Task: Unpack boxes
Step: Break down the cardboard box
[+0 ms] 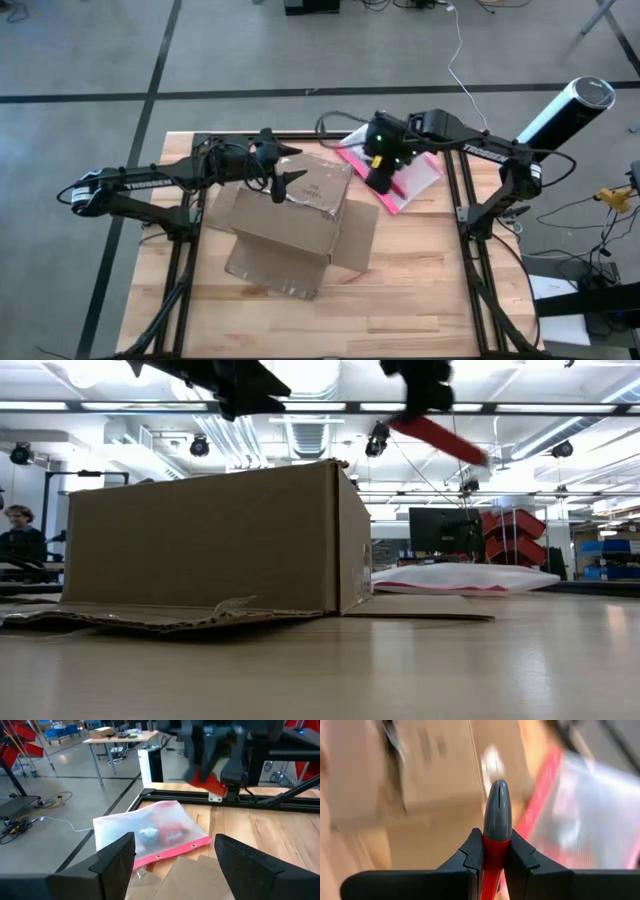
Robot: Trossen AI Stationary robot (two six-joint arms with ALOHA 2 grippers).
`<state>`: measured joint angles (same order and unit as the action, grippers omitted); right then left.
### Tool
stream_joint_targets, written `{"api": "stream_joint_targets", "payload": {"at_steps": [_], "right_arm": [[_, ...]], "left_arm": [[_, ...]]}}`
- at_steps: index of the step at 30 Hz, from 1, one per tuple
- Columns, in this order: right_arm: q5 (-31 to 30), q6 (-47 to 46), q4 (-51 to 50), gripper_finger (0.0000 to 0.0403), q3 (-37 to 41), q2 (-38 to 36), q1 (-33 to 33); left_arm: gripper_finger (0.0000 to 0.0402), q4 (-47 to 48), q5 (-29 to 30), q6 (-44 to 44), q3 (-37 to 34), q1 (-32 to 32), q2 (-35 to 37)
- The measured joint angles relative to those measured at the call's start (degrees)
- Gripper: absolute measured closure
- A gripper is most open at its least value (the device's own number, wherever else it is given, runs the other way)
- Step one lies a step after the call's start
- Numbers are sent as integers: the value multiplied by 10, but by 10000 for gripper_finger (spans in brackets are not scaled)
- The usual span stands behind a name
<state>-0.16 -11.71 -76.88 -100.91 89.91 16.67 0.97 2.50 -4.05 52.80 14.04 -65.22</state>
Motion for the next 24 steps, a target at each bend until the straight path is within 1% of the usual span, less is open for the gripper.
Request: {"api": "stream_joint_targets", "payload": {"at_steps": [3, 6, 8, 11, 13, 15, 18, 20, 24], "right_arm": [[0, -15, -47, 372, 44, 0, 2], [3, -32, -52, 372, 107, 1, 7], [16, -38, -46, 372, 154, 1, 11], [55, -39, -12, 372, 236, 2, 18], [66, -41, 18, 372, 294, 2, 23], [66, -45, 56, 372, 350, 2, 29], [64, -76, 115, 368, 423, 2, 40], [67, -89, 124, 338, 455, 2, 44], [68, -97, 125, 252, 477, -6, 44]], "left_arm": [[143, 1, 0, 0, 0, 0, -1], [143, 2, 0, 0, 0, 0, -1], [145, 5, 0, 1, 0, 0, -1], [149, 5, 0, 2, 0, 0, -1], [151, 5, 0, 2, 0, 0, -1], [152, 5, -1, 2, 0, 0, -1], [154, 6, -1, 2, 0, 0, -1], [155, 8, -2, 3, 0, 0, -1], [152, 34, -5, 6, 0, 0, -1]]}}
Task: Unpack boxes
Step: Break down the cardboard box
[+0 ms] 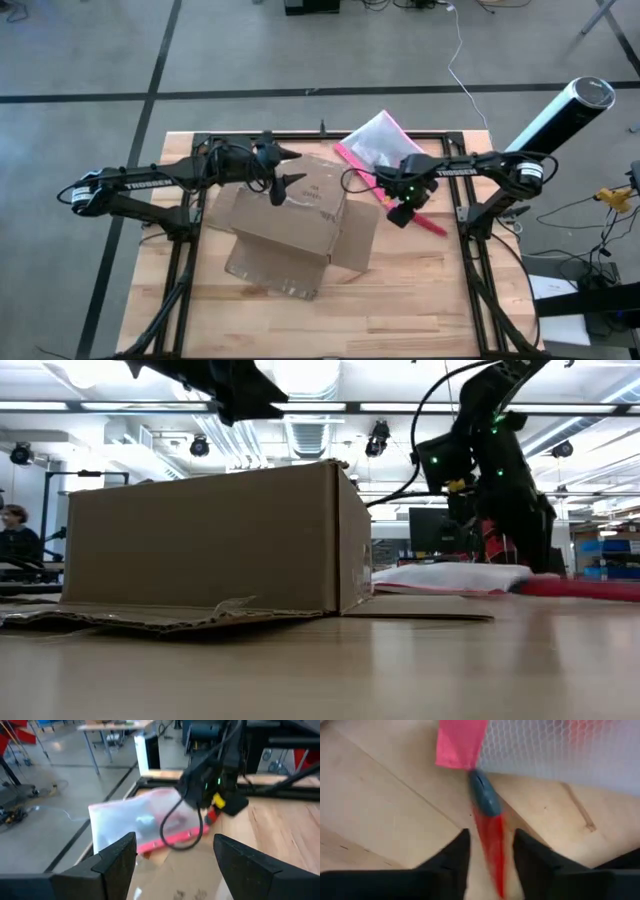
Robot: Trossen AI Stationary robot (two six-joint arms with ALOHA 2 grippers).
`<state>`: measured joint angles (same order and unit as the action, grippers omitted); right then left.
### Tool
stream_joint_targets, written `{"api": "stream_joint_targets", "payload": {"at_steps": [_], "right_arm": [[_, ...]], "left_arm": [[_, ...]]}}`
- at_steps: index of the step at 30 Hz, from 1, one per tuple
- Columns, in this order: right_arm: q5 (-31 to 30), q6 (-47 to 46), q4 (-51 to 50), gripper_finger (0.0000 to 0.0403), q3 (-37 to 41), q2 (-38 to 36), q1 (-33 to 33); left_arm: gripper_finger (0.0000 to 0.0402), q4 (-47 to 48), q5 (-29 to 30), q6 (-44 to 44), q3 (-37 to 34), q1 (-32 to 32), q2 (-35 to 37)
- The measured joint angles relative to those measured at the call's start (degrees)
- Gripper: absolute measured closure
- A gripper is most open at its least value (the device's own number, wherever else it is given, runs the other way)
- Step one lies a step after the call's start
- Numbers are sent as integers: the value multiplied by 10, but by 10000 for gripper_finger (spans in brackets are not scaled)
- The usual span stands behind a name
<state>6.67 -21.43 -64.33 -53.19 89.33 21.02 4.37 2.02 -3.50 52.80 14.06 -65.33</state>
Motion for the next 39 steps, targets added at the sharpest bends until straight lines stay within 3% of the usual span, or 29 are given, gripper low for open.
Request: {"api": "stream_joint_targets", "payload": {"at_steps": [5, 9, 15, 21, 28, 32, 39], "right_arm": [[-3, 0, 20, 179, -18, -28, 0], [-6, 4, 89, 156, -54, -57, -2], [-12, 30, 227, 164, -111, -81, -4], [-13, 125, 263, 181, -156, -78, -22], [-41, 235, 278, 175, -134, -77, -78], [-52, 239, 328, 163, -113, -77, -99], [-57, 211, 389, 151, -83, -77, -111]], "left_arm": [[149, 79, -2, -1, 0, 0, 0], [156, 154, -14, -16, 0, 0, -5], [170, 201, -16, -91, 0, 0, -20], [179, 203, -16, -117, 0, 0, -26], [170, 212, -16, -130, 0, 0, -26], [164, 250, -9, -153, 0, 0, -26], [177, 299, 62, -194, 0, 0, -26]]}}
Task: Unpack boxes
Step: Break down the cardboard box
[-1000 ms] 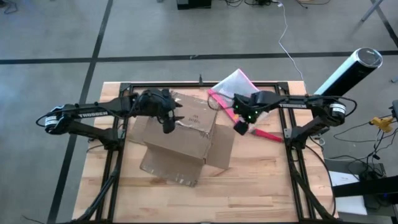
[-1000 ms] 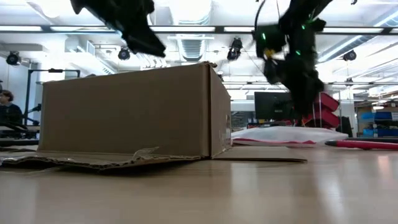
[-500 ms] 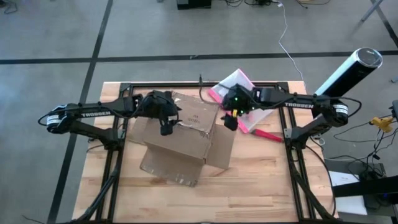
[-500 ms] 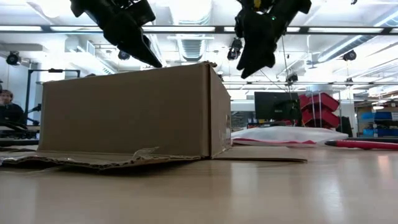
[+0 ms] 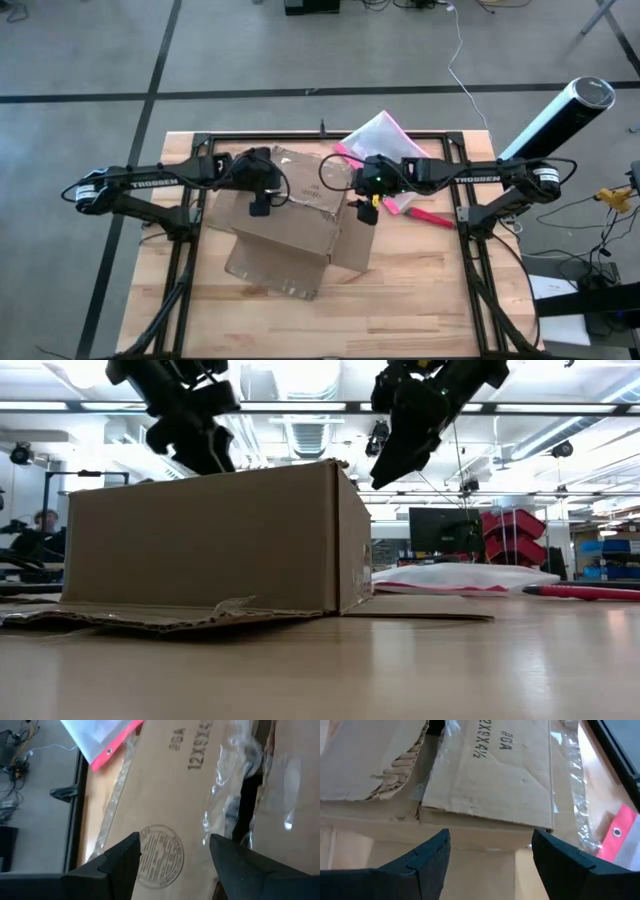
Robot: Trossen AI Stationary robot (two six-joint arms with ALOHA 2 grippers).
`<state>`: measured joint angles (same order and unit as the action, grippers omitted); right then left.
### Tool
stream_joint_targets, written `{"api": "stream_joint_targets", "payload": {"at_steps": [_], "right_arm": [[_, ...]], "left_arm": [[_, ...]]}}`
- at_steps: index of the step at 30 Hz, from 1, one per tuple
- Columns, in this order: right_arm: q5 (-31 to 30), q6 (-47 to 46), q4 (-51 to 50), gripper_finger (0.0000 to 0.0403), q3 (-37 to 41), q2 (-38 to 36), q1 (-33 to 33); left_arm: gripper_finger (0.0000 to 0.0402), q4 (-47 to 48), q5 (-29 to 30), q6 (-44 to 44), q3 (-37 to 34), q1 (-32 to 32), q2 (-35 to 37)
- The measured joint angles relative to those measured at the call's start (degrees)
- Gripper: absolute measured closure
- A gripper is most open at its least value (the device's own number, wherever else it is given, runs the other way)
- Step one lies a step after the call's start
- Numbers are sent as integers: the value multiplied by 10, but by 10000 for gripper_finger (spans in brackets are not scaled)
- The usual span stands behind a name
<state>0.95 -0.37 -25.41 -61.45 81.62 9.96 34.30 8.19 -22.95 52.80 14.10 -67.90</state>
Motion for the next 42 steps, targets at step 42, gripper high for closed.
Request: {"api": "stream_joint_targets", "payload": {"at_steps": [42], "right_arm": [[-16, 158, 70, 146, 30, 0, -42]], "left_arm": [[192, 69, -163, 53, 87, -1, -13]]}}
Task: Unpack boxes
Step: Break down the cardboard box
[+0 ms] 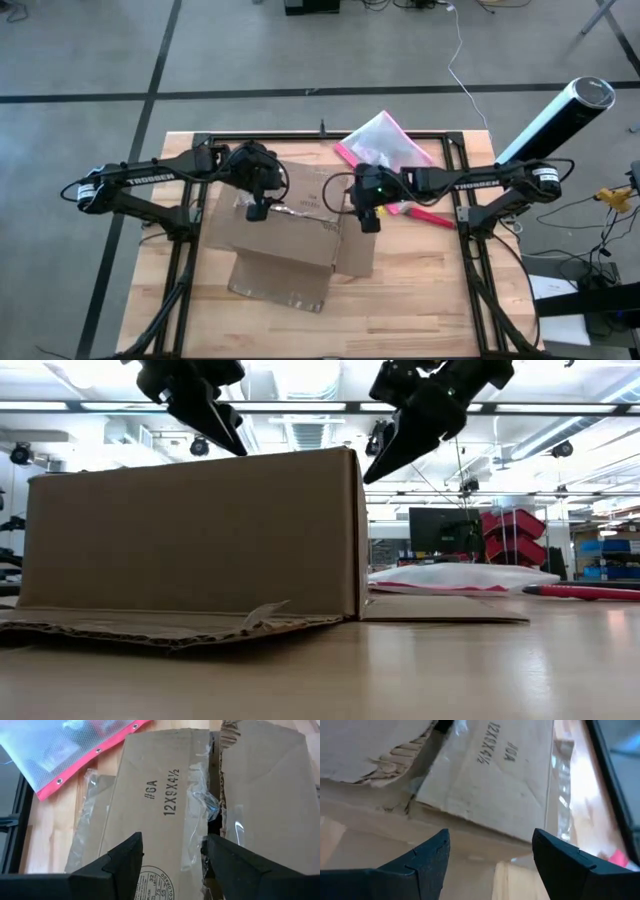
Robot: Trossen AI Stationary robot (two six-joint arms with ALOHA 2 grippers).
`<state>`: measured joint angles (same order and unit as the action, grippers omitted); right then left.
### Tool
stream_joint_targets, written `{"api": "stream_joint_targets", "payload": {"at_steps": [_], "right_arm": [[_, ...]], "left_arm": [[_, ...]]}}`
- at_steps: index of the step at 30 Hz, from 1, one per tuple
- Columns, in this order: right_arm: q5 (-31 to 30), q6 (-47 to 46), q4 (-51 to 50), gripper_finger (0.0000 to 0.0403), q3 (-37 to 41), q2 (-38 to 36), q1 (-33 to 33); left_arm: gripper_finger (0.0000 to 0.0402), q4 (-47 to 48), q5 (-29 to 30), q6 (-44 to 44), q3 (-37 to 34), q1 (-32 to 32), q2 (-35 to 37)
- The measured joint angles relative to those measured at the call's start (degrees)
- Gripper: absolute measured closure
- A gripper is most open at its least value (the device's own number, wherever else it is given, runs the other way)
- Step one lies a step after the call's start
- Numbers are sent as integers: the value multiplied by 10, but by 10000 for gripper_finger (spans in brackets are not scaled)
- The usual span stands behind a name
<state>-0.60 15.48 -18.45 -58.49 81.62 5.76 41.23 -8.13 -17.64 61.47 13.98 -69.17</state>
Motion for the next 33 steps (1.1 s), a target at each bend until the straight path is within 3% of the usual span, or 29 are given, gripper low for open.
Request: {"api": "stream_joint_targets", "payload": {"at_steps": [6, 19, 24, 33], "right_arm": [[-56, 55, 74, 138, 33, 0, -20], [-61, 86, 86, 156, 55, 0, -19], [-61, 86, 88, 163, 55, 0, -19], [-60, 102, 94, 157, 55, 0, -18]], "left_arm": [[204, 10, 1, 24, 0, 0, 0], [220, 91, -18, 70, 26, 0, 14], [231, 127, 1, 87, 48, 0, 55], [244, 160, 20, 207, -26, 0, 190]]}}
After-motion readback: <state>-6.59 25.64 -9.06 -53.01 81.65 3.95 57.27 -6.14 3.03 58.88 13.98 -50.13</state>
